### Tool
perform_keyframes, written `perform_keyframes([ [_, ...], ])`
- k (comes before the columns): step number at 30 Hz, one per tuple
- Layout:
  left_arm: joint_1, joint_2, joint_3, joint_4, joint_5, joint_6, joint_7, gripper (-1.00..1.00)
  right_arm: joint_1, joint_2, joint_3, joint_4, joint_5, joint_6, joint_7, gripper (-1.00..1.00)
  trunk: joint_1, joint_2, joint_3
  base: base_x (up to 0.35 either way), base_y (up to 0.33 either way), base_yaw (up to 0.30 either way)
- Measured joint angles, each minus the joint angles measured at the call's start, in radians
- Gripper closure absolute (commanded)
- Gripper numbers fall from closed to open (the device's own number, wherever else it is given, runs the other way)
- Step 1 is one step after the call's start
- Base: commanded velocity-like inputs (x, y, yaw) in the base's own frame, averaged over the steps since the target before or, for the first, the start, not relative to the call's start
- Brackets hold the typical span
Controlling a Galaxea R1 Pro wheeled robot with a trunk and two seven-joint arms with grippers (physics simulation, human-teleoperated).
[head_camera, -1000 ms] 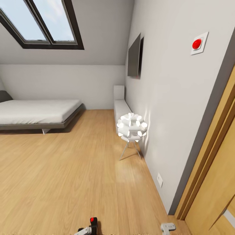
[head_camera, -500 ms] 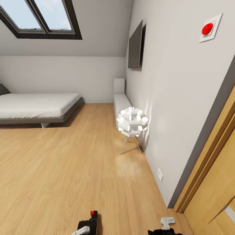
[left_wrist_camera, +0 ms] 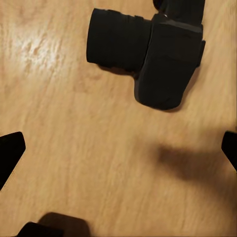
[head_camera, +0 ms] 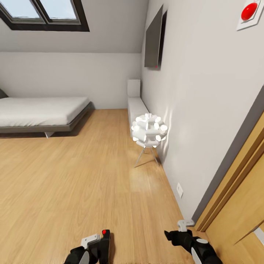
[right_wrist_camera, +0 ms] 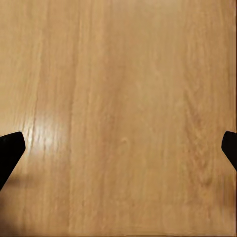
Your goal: Attach the digital camera to the camera tripod in the bedroom.
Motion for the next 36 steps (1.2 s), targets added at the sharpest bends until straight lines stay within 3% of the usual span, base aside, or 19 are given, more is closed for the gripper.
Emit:
perform_keyframes([
  [6, 0.000, 0.000, 0.000, -0.057, -0.010, 0.046, 0.005, -1.00, 0.000, 0.003, 0.000, -0.021, -0.002, 0.021, -0.083, -1.00, 0.003, -0.001, -0.023, 0.000, 0.000, 0.000],
  [14, 0.000, 0.001, 0.000, -0.036, -0.016, 0.044, 0.007, -1.00, 0.000, 0.005, -0.003, -0.023, -0.003, 0.024, -0.111, -1.00, 0.006, -0.003, -0.054, 0.000, 0.000, 0.000],
  [17, 0.000, 0.001, 0.000, -0.022, -0.017, 0.025, 0.008, -1.00, 0.000, 0.005, -0.005, -0.021, -0.003, 0.015, -0.115, -1.00, 0.008, -0.004, -0.066, 0.000, 0.000, 0.000],
  [20, 0.000, -0.002, -0.002, 0.011, -0.023, -0.037, 0.008, -1.00, 0.000, 0.005, -0.003, -0.015, -0.003, -0.007, -0.116, -1.00, 0.009, -0.005, -0.077, 0.000, 0.000, 0.000],
  [22, 0.000, -0.006, -0.002, 0.029, -0.056, -0.071, 0.007, -1.00, 0.000, 0.004, -0.001, -0.013, -0.004, -0.016, -0.116, -1.00, 0.010, -0.005, -0.085, 0.000, 0.000, 0.000],
  [28, 0.000, -0.008, -0.002, 0.033, -0.099, -0.087, 0.006, -1.00, 0.000, 0.004, 0.000, -0.012, -0.003, -0.020, -0.116, -1.00, 0.013, -0.007, -0.108, 0.000, 0.000, 0.000],
  [36, 0.000, -0.008, -0.003, 0.028, -0.114, -0.092, 0.002, -1.00, 0.000, 0.004, 0.001, -0.012, -0.002, -0.022, -0.116, -1.00, 0.016, -0.008, -0.139, 0.000, 0.000, 0.000],
])
